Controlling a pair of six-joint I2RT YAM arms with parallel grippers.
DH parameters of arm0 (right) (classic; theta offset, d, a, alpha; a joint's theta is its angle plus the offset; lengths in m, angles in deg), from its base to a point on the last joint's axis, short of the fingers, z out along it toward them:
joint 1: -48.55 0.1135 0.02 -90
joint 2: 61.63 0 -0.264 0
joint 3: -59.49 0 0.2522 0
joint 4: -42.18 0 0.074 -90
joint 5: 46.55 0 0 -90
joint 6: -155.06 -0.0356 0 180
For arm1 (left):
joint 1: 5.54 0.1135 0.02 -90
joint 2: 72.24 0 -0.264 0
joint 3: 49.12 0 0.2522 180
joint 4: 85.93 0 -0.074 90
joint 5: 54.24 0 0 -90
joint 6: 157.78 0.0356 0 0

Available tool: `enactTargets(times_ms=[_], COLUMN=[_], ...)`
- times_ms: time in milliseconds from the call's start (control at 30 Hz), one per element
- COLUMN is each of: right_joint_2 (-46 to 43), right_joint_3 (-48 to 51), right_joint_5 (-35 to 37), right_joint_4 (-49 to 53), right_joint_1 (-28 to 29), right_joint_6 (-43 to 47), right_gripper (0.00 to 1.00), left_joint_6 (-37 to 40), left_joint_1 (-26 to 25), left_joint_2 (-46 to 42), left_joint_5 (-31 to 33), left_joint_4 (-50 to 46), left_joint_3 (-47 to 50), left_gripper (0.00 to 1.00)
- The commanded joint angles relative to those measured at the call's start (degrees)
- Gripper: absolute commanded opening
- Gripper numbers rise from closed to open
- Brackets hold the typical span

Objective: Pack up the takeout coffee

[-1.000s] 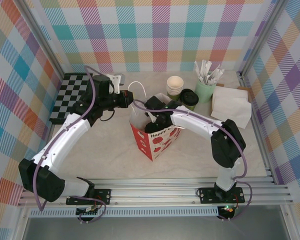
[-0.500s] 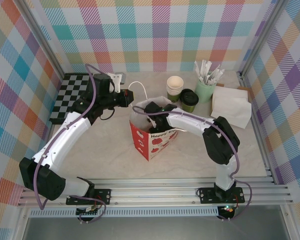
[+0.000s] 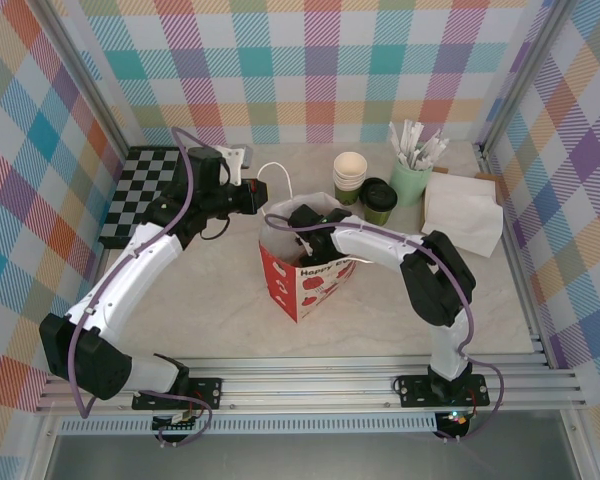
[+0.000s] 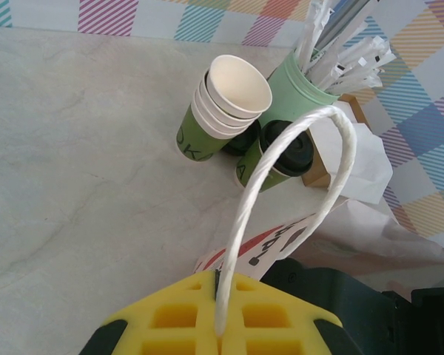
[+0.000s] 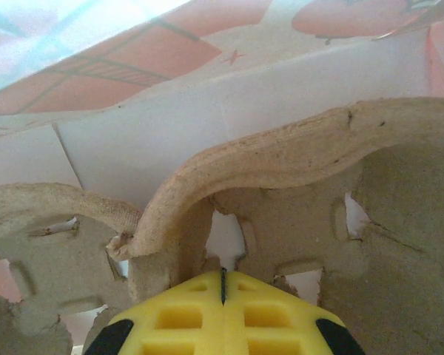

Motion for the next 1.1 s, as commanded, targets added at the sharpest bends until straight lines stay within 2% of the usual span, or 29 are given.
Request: enactTargets(times_ms=[0,300,633,867,1067], right_joint_2=[-2.72,0.05,4.03,1.62,-1.38], right_joint_3=[-0.98,-1.52,-1.99,-1.38,0.23], right_joint_5=[-2.81,-9.05,-2.19,3.07,2.41], right_joint_4=[0.48,8.44,3.99,-1.50,-3.84], right_joint_1=[0.61,0.99,1.00,1.00,1.00], right_joint_6=[1.82,3.86,0.91,0.68,2.02], right_gripper=[0.00,0.00,0.00,0.00,0.00], left_joint_6=[1.69,3.41,2.88,2.55,3.05], left_joint_1=[-0.16,-0.16,-0.33,-0.51,-0.51], left_joint_2=[0.25,-0.01,-0.40,-0.43,-0.40], left_joint_5=[-1.13,-2.03,-2.50,-2.77,-2.50], left_joint_4=[-0.82,-2.43,-2.60,-2.48,-2.77], left_joint_3=[-2.32,-2.89,-2.34,-1.87,-1.97], left_gripper=[0.00,0.00,0.00,0.00,0.00])
